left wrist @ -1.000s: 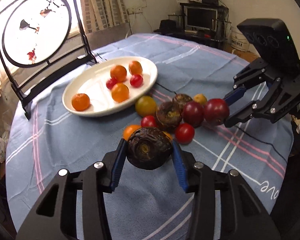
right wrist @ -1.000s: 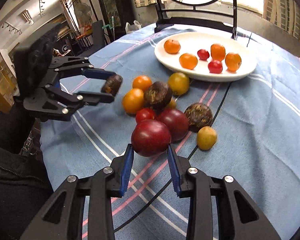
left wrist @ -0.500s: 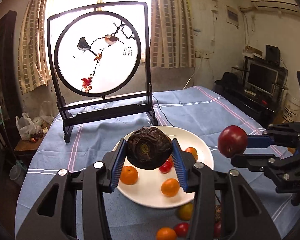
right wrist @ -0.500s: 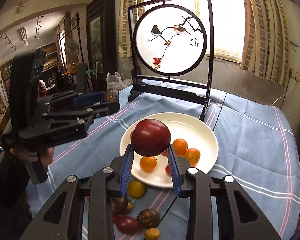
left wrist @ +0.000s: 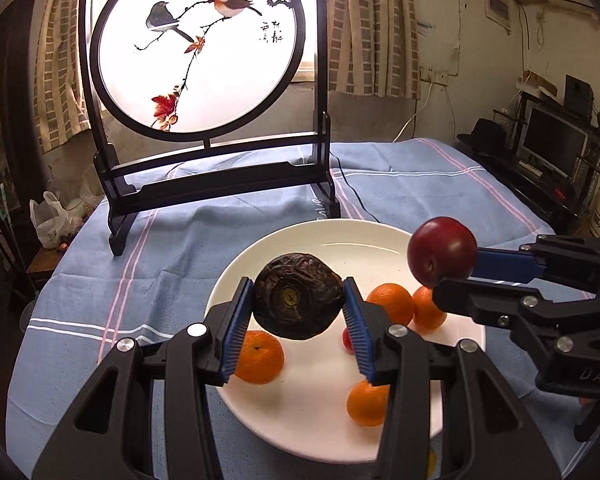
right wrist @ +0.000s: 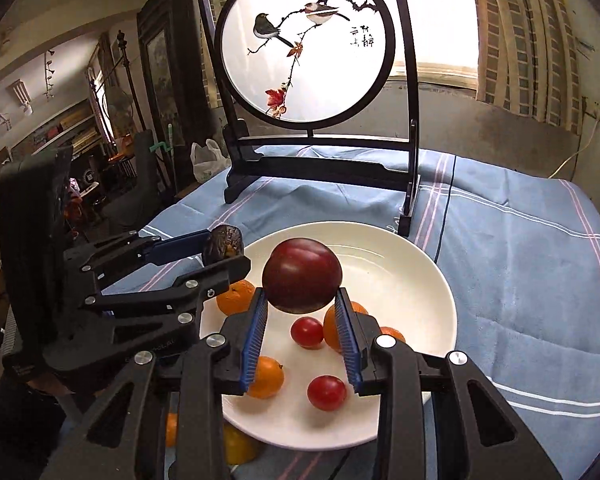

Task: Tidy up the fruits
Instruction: 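Lower the dark brown fruit and plum onto the plate and open both grippers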

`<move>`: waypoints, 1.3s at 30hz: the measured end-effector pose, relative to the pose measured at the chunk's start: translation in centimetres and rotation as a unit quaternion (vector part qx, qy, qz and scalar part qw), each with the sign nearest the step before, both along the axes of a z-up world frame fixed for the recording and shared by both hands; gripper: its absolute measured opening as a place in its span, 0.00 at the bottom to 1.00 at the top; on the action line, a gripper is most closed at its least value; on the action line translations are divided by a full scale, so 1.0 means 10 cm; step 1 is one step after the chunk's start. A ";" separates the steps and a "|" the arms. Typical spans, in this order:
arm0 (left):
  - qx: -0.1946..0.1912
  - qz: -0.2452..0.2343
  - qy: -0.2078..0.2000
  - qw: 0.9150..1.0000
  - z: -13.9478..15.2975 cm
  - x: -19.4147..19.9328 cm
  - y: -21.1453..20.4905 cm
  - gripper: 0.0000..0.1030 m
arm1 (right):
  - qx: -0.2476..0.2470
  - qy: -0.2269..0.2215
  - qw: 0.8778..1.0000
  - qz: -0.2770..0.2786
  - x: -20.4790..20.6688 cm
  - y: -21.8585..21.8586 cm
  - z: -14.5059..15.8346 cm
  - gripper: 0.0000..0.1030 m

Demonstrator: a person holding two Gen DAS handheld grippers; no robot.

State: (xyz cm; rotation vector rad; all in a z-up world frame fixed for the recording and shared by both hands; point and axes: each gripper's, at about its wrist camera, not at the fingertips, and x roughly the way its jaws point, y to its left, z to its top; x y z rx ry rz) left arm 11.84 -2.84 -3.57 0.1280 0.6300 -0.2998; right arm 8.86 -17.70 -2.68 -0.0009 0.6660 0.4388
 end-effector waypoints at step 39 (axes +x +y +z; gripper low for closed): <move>-0.020 0.008 0.028 0.999 -0.01 0.06 0.11 0.72 | 0.036 -0.026 0.998 -0.034 0.02 -0.08 0.09 0.59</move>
